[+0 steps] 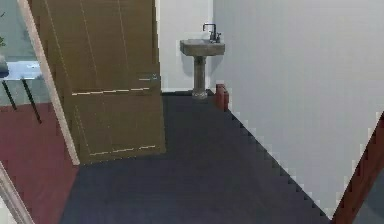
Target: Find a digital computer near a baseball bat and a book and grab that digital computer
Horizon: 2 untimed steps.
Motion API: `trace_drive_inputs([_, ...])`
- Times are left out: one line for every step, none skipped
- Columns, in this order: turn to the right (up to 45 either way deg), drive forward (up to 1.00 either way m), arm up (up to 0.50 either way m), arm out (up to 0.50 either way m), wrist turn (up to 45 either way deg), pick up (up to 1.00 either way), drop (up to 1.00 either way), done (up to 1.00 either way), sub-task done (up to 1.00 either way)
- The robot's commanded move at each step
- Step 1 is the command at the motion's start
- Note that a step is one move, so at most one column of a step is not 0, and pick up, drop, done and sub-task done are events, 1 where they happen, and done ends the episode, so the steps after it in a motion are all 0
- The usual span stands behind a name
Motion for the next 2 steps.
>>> trace_drive_inputs([24.0, 0.0, 0.0, 0.0, 0.0, 0.0, 0.0, 0.0, 0.0])
trace_drive_inputs([0.0, 0.4, 0.0, 0.0, 0.0, 0.0, 0.0, 0.0, 0.0])
